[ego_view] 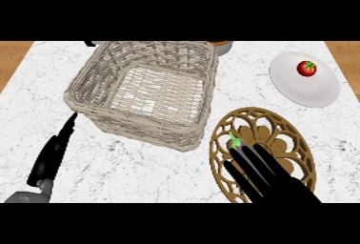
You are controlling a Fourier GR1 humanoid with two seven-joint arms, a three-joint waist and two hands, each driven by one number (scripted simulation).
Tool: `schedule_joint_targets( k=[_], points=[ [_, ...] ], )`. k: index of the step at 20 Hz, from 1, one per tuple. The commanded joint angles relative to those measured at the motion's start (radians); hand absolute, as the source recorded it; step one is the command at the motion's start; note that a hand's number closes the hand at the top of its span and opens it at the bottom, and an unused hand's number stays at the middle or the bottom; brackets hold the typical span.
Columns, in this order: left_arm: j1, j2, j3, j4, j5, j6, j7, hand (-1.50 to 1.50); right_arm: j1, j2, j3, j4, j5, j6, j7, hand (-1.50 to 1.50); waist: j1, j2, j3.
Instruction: Pick the eggplant from the placemat and place it in the basket
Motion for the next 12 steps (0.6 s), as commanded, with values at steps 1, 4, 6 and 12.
schedule_joint_targets(
  k=[1, 4, 6, 12],
  points=[
    [-0.011, -0.049, 0.011, 0.022, -0.041, 0.011, -0.012, 0.0, 0.095, -0.011, -0.033, 0.002, 0.061, -0.024, -0.067, -1.5, -0.004, 0.0, 0.0],
    [-0.037, -0.001, 0.036, -0.037, -0.031, -0.045, 0.074, 0.0, 0.019, 0.088, -0.053, 0.12, 0.059, 0.006, -0.075, -1.5, 0.003, 0.001, 0.0],
    [-0.023, 0.018, 0.085, 0.018, -0.012, -0.079, -0.001, 0.0, 0.078, 0.045, -0.079, 0.144, 0.096, -0.07, -0.148, -1.5, 0.0, 0.001, 0.0],
    [0.001, -0.068, 0.076, 0.031, -0.069, -0.065, -0.027, 0.0, 0.063, 0.164, -0.088, 0.232, 0.173, -0.018, -0.17, -1.5, 0.001, 0.001, 0.0]
  ],
)
